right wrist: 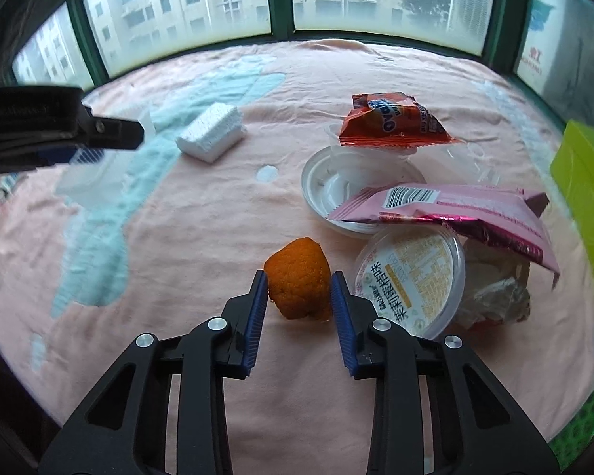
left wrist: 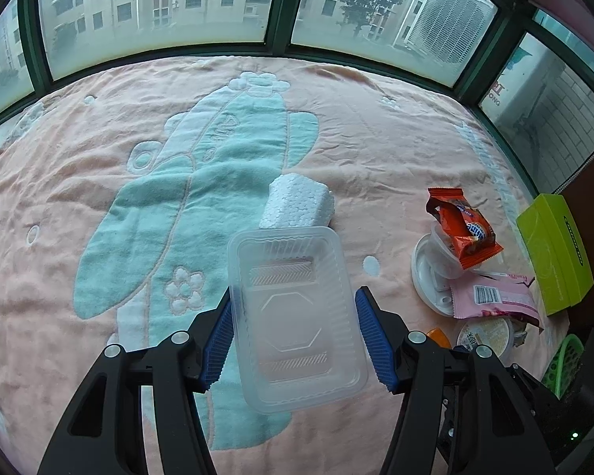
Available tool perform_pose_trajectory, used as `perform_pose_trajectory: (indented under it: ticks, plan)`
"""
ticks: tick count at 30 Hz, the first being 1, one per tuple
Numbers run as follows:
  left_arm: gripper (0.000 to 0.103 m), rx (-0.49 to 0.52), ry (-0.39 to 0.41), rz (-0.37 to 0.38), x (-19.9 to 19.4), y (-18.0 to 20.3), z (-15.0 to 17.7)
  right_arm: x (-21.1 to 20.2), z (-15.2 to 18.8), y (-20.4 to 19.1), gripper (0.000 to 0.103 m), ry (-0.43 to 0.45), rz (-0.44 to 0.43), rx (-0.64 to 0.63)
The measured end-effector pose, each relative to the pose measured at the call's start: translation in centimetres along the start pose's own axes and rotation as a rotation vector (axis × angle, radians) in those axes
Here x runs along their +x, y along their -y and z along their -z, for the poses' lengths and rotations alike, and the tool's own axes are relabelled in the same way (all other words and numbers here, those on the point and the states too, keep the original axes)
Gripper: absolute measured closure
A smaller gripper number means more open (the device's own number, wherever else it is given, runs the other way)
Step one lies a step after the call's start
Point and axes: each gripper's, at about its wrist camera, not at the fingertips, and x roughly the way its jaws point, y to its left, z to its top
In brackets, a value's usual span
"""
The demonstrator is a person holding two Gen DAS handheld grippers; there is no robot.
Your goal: Collect trash
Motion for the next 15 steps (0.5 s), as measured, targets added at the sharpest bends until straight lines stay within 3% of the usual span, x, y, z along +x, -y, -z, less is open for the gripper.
perform_pose_trajectory:
  ticks: [5,7,12,15]
  plan:
    - [0.046,0.015,0.008,0.011,-0.5,0.9,0.1,-2.0,0.2,0.0,0.073,0.029,-0.014,0.024]
    - [0.046,0.025,0.011,0.02,-0.8,1.5,0.2,-2.7,0.4,-0.1,0.086,0.034,-0.016,0.031]
    - [0.046,0.045,0.013,0.032,-1.0,2.7,0.4,-3.3,1.3,0.7,0.086,0.031,-0.01,0.059]
    - [0.046,0.058,0.015,0.035,-1.2,3.3,0.6,-3.3,2.0,1.5,0.086,0.026,-0.051,0.099]
